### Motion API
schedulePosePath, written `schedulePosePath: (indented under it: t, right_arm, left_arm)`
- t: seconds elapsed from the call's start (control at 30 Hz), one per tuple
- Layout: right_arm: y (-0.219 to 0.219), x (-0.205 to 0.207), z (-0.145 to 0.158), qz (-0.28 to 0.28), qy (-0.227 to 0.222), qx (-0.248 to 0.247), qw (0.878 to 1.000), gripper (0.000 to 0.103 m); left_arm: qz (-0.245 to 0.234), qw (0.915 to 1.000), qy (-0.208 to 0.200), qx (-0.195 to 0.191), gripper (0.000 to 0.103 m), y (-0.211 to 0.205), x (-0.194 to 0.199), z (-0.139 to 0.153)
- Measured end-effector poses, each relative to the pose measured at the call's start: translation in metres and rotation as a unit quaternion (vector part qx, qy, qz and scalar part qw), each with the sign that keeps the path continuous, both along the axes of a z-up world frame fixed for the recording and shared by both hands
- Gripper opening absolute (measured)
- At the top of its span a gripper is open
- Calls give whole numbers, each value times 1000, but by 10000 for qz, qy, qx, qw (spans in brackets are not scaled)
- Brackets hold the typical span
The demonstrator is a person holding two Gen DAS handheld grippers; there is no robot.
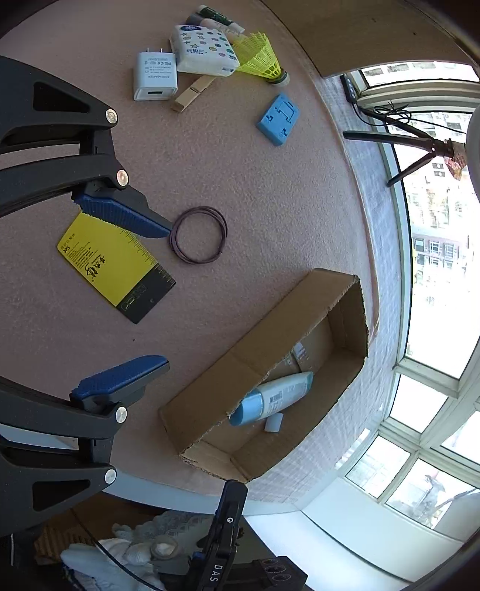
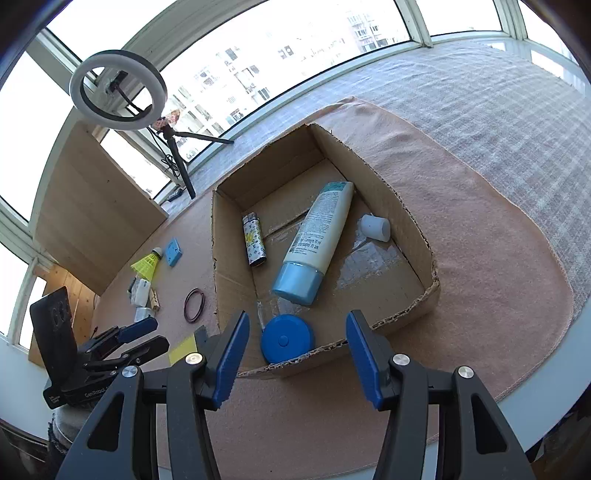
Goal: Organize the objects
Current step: 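Carry the blue lid with the right tool into the box and release, then move the left tool to the yellow notebook and grasp it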
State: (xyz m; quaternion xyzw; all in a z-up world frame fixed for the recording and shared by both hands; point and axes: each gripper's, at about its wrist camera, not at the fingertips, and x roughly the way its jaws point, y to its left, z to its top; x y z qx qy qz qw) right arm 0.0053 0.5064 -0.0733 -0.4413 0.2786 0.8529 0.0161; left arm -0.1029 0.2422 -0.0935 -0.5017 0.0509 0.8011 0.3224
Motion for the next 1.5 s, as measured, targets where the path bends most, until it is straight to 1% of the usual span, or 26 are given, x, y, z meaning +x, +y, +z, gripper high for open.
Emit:
schedulePosePath:
  t: [0.13, 0.23, 0.37, 0.53, 0.73, 0.83, 0.9, 1.0, 1.17, 1.23, 1.37, 1.43, 1.5]
  right_arm:
    - [-12, 5, 2, 65, -21, 306, 9995, 51]
    - [-19, 8, 5, 137, -5, 442, 9989, 51]
    - [-22, 13, 11, 122, 56, 503, 9986, 51]
    - [-20, 22, 17, 45, 107, 537, 9985, 51]
    - [-15, 28, 9, -16, -10, 501, 9987, 51]
    - [-16, 30, 7, -12, -35, 483, 9988, 51]
    - [-16, 31, 6, -11, -56, 473, 9989, 51]
    - [-15, 31, 4, -20, -66, 437, 9990, 51]
    - [-15, 30, 7, 7, -23, 435, 9991, 51]
    - [-15, 30, 7, 17, -14, 434, 9991, 51]
    - [-15, 31, 7, 13, -7, 407, 9992, 51]
    - [-14, 32, 7, -9, -11, 403, 9992, 51]
    - [-12, 34, 6, -42, -24, 387, 9992, 51]
  left_arm:
    - [-132, 9997, -102, -204, 70, -10, -1, -12]
    - [-221, 9988, -159, -406, 70, -11, -5, -24]
    - [-404, 9972, -328, -546, 70, -8, -9, -37]
    - [-758, 9929, -451, -794, 71, 3, -4, -50]
    - [-1062, 9864, -221, -1234, 72, 14, 8, -54]
    - [-1209, 9830, -130, -1378, 72, 18, 16, -54]
    - [-1258, 9817, -112, -1426, 72, 19, 19, -54]
    - [-1276, 9812, -117, -1443, 68, 19, 21, -52]
    - [-1197, 9831, -45, -1388, 68, 23, 16, -49]
    - [-1212, 9821, -108, -1437, 68, 24, 14, -52]
    - [-1278, 9808, -59, -1470, 68, 29, 18, -54]
    - [-1291, 9802, 8, -1503, 59, 32, 21, -53]
    - [-1308, 9803, -1, -1479, 59, 35, 25, -51]
